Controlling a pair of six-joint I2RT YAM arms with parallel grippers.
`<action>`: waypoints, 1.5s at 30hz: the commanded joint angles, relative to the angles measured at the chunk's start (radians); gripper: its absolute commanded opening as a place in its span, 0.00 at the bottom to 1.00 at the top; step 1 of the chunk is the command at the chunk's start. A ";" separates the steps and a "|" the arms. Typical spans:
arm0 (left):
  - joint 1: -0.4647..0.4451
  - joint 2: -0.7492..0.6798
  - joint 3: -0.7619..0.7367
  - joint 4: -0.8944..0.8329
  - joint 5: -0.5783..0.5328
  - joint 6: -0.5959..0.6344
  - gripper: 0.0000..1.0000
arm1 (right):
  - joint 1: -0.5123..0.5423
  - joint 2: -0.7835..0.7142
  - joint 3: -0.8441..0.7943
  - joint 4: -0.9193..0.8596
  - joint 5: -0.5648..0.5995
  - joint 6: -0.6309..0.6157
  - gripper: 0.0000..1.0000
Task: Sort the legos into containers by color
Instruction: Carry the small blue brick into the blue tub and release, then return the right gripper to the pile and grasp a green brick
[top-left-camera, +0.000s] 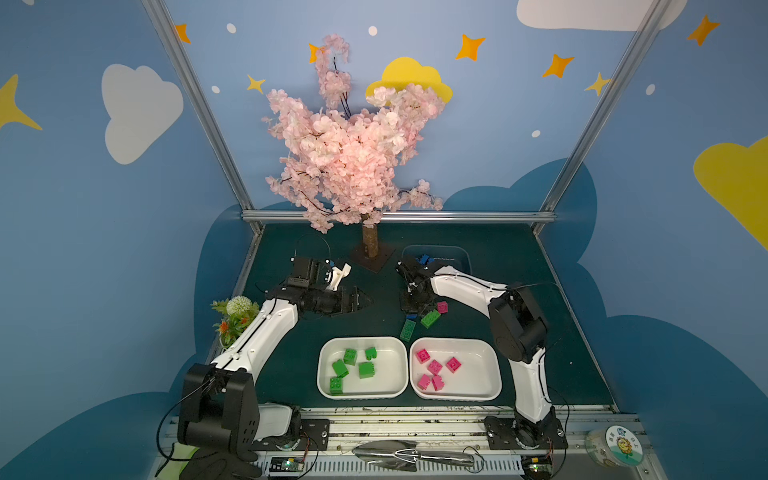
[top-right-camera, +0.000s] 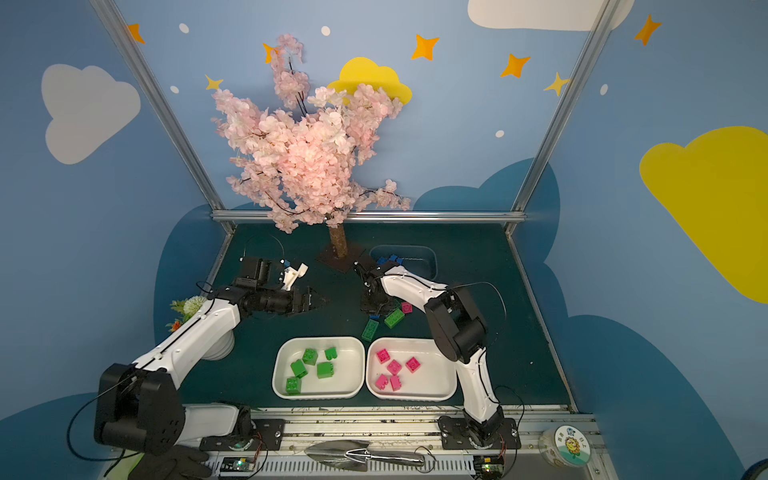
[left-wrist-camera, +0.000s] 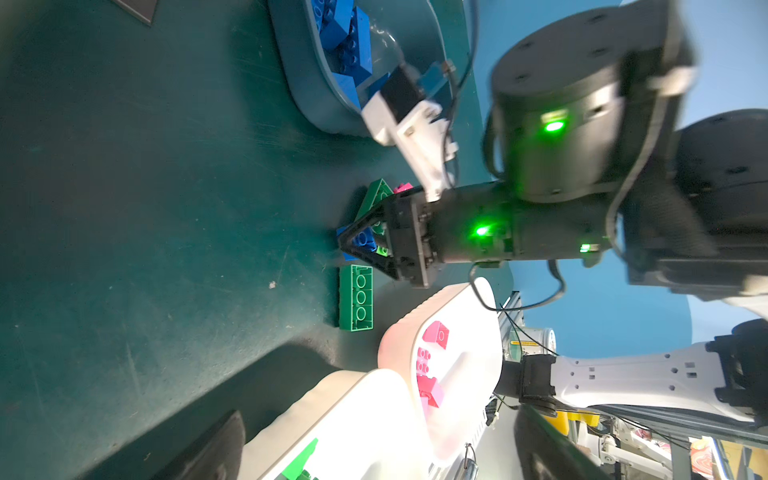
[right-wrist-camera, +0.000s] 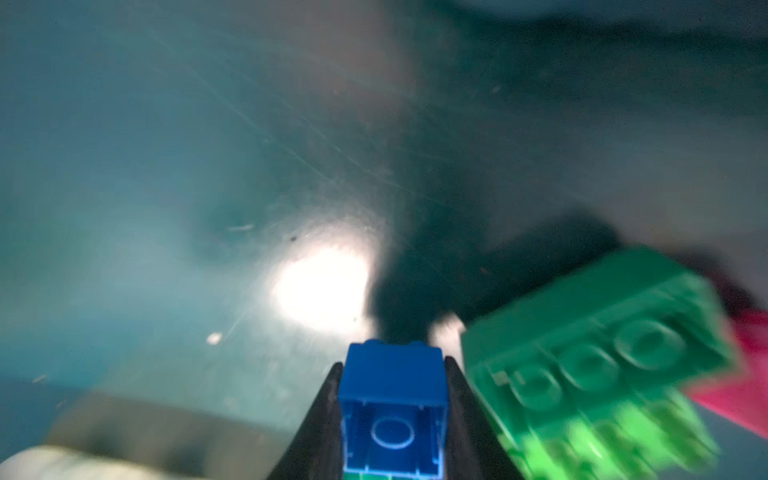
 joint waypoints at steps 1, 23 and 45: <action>0.006 -0.004 0.005 0.014 0.035 -0.007 0.99 | -0.051 -0.144 0.001 -0.035 0.020 -0.026 0.22; 0.006 0.035 0.053 0.044 0.046 -0.050 0.99 | -0.382 0.195 0.449 -0.104 -0.097 -0.215 0.23; 0.008 0.059 0.067 -0.003 0.040 -0.019 0.99 | -0.283 -0.184 0.073 -0.052 -0.266 -0.012 0.71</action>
